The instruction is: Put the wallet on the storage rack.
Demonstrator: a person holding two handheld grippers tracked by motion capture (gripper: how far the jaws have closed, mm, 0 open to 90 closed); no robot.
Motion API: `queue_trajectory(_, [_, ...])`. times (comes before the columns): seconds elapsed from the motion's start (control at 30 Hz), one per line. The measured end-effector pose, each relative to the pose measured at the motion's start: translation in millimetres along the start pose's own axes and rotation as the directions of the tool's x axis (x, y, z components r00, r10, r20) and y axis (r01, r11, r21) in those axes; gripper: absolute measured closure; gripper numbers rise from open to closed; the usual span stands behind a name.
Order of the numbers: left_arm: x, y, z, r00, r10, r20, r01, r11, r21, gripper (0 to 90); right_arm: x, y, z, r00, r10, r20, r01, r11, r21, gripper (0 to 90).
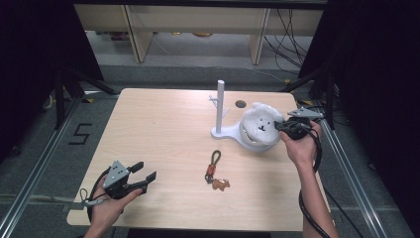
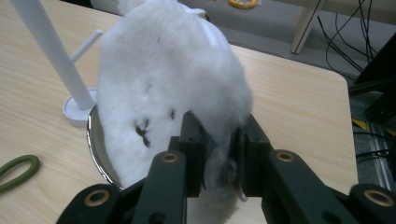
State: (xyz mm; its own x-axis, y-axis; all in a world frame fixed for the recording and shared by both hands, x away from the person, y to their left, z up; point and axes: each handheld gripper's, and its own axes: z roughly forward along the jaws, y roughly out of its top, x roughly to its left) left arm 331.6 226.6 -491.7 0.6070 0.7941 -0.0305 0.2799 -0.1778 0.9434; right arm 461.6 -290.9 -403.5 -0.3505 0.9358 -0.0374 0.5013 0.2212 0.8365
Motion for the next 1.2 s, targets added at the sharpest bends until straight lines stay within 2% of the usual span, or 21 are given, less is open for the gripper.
queue_trajectory(0.1, [-0.6,0.0,-0.1,1.0000,-0.003,0.001,0.003,1.0000,0.000,36.5,0.1,0.5,1.7,0.9999,-0.009,0.007,0.009,1.000,0.024,76.0])
queue_trajectory(0.2, [-0.4,0.0,0.2,1.0000,-0.003,0.001,0.003,1.0000,0.000,36.4,1.9,-0.9,7.6,0.9968,-0.065,0.045,0.063,0.997,0.049,75.6])
queue_trajectory(0.37, [-1.4,-0.1,0.9,1.0000,-0.005,0.005,0.005,1.0000,0.002,36.4,2.2,0.2,11.7,0.9973,-0.049,0.055,0.046,0.997,0.061,72.3])
queue_trajectory(0.4, [-3.5,-1.4,1.4,0.9991,-0.041,0.009,0.041,0.9992,-0.001,36.4,2.2,0.4,11.7,0.9966,-0.057,0.059,0.053,0.996,0.066,70.9])
queue_trajectory(0.47, [-3.8,-1.7,1.5,0.9991,-0.042,0.009,0.042,0.9991,-0.001,36.4,2.9,0.7,11.6,0.9961,-0.056,0.067,0.052,0.996,0.067,69.1])
queue_trajectory(0.5, [-3.3,-1.5,1.8,0.9996,-0.028,0.007,0.028,0.9996,0.000,36.4,3.1,0.8,11.4,0.9957,-0.057,0.074,0.052,0.996,0.066,67.1])
queue_trajectory(0.53, [-2.5,-0.9,1.7,1.0000,-0.006,0.004,0.006,1.0000,0.007,36.4,3.4,0.7,11.0,0.9956,-0.040,0.085,0.035,0.997,0.063,63.2])
queue_trajectory(0.67, [-3.5,-1.3,2.6,0.9999,-0.011,0.010,0.011,0.9999,0.006,36.4,3.4,0.3,9.9,0.9956,-0.029,0.089,0.024,0.998,0.056,59.8])
queue_trajectory(0.7, [-6.1,-2.7,2.9,0.9988,-0.047,0.013,0.047,0.9989,0.008,36.4,5.7,0.1,8.6,0.9952,0.010,0.097,-0.016,0.998,0.057,58.1])
queue_trajectory(0.73, [-6.1,-2.7,2.9,0.9988,-0.047,0.013,0.047,0.9989,0.008,36.4,5.7,0.1,8.6,0.9952,0.010,0.097,-0.016,0.998,0.057,58.1])
queue_trajectory(0.77, [-6.2,-2.7,3.0,0.9990,-0.043,0.014,0.043,0.9990,0.008,36.4,2.6,0.1,10.3,0.9959,-0.009,0.090,0.006,0.999,0.036,57.4])
queue_trajectory(0.8, [-6.3,-2.6,2.9,0.9991,-0.040,0.016,0.040,0.9991,0.010,36.4,1.9,0.5,9.0,0.9957,-0.012,0.092,0.008,0.999,0.042,56.8])
queue_trajectory(0.83, [-6.3,-2.6,2.9,0.9991,-0.039,0.016,0.039,0.9992,0.010,36.4,2.1,0.5,9.3,0.9968,0.007,0.080,-0.010,0.999,0.042,56.0])
queue_trajectory(0.9, [-6.2,-2.5,2.9,0.9992,-0.037,0.017,0.037,0.9993,0.010,36.4,1.9,0.7,9.2,0.9964,0.012,0.084,-0.014,0.999,0.035,54.9])
queue_trajectory(0.93, [-6.2,-2.5,2.9,0.9992,-0.037,0.018,0.037,0.9993,0.010,36.4,0.9,1.1,8.3,0.9975,0.028,0.066,-0.030,0.999,0.025,53.4])
queue_trajectory(1.03, [-6.4,-2.7,2.8,0.9989,-0.044,0.016,0.043,0.9990,0.010,36.4,1.8,1.6,6.8,0.9962,0.038,0.079,-0.039,0.999,0.012,51.9])
queue_trajectory(1.07, [-5.1,-2.0,2.7,0.9996,-0.022,0.015,0.022,0.9997,0.007,36.4,1.3,2.1,5.8,0.9959,0.046,0.078,-0.046,0.999,-0.001,48.5])
queue_trajectory(1.2, [-4.6,-1.9,2.1,0.9998,-0.014,0.012,0.014,0.9998,0.012,36.4,2.2,3.2,3.3,0.9946,0.057,0.087,-0.057,0.998,-0.002,46.0])
